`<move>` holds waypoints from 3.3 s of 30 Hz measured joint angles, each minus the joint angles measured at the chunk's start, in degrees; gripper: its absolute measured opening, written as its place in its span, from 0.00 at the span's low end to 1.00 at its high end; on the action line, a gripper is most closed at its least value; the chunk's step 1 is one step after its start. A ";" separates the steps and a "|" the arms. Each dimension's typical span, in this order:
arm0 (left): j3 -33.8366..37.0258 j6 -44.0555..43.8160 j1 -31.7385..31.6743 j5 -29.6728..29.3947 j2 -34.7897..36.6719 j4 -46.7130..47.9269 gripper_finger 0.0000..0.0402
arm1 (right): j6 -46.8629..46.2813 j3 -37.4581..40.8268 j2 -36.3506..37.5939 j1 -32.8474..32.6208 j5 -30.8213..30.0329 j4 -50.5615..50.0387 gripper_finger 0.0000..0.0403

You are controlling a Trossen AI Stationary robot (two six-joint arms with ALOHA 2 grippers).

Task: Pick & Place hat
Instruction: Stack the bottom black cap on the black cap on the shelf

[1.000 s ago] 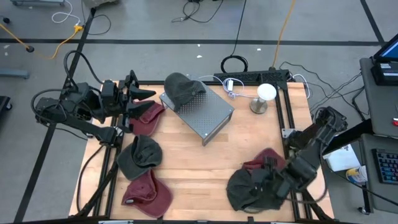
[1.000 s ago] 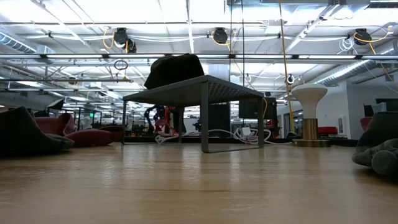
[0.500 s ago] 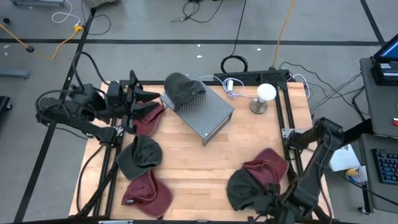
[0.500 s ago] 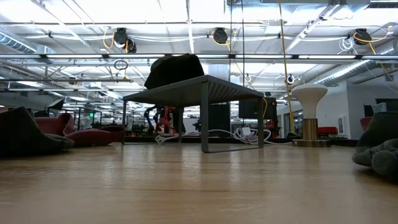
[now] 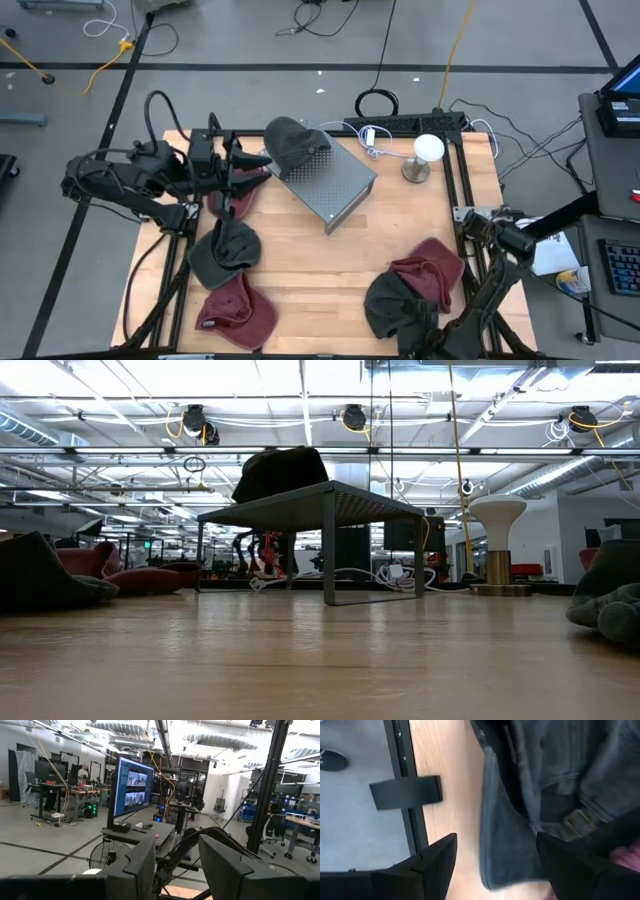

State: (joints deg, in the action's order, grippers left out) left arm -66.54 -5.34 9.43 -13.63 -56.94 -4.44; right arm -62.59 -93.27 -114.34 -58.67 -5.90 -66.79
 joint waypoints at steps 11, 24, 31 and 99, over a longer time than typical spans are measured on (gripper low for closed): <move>0.00 -1.95 -0.02 0.02 -0.06 -0.05 0.39 | -3.38 1.10 -1.84 -0.63 -7.61 -4.97 0.48; 0.00 -2.84 -0.02 0.09 0.01 -0.05 0.39 | -5.69 2.80 2.11 -0.63 -9.20 0.13 0.03; 0.02 -2.84 0.00 0.17 0.41 -0.02 0.39 | -7.06 2.80 14.19 -0.73 -17.61 0.18 0.01; 0.02 -8.94 -4.85 11.20 2.68 -3.56 0.39 | 85.02 46.64 60.09 52.30 -0.90 113.63 0.01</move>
State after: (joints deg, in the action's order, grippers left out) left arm -66.52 -14.28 4.58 -2.43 -54.26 -8.00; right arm 22.43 -46.63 -54.25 -6.37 -6.81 46.85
